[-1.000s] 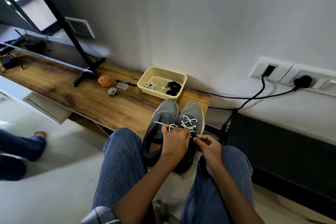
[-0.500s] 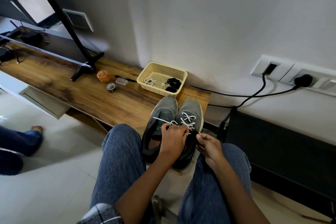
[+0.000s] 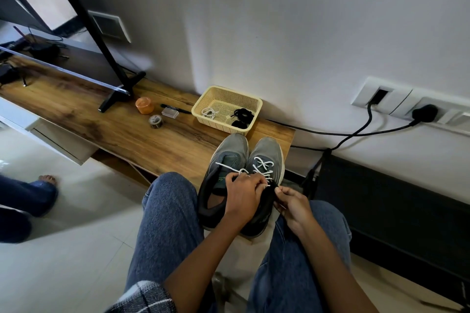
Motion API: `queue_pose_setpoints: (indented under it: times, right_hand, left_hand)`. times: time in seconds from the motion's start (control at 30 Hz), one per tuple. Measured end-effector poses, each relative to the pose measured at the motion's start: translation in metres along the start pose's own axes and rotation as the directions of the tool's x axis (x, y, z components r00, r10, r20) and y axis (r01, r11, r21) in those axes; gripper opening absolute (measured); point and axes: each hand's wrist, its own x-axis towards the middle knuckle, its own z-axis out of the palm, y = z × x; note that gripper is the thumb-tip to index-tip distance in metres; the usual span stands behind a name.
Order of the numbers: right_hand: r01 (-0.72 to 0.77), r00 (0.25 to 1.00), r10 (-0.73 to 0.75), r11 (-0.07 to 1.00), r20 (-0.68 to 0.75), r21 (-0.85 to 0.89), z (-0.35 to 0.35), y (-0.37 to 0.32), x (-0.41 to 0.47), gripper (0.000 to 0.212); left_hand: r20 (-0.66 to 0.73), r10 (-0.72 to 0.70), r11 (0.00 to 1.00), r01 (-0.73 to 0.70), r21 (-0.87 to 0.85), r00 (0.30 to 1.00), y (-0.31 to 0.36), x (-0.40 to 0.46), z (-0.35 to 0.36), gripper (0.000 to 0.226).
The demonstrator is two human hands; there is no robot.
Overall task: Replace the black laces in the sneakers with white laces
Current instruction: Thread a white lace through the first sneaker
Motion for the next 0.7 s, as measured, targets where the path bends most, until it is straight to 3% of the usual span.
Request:
queue_pose_setpoints:
  times: [0.13, 0.3, 0.7]
  right_hand:
    - [0.002, 1.0, -0.002, 1.0, 0.006, 0.008, -0.0008, -0.0002, 0.0003, 0.014]
    - [0.026, 1.0, -0.025, 0.999, 0.018, -0.031, -0.0013, 0.0015, 0.0018, 0.01]
    - [0.194, 0.981, -0.195, 0.969, 0.011, -0.155, -0.0017, 0.0072, 0.0029, 0.009]
  left_hand:
    - [-0.011, -0.02, 1.0, 0.02, -0.017, 1.0, 0.0018, 0.0005, -0.0008, 0.007]
    - [0.009, -0.01, 0.995, 0.009, 0.103, 1.0, 0.0002, 0.0006, -0.0006, 0.008]
    - [-0.003, -0.008, 0.989, 0.008, 0.145, 1.0, 0.003, 0.0003, 0.0023, 0.007]
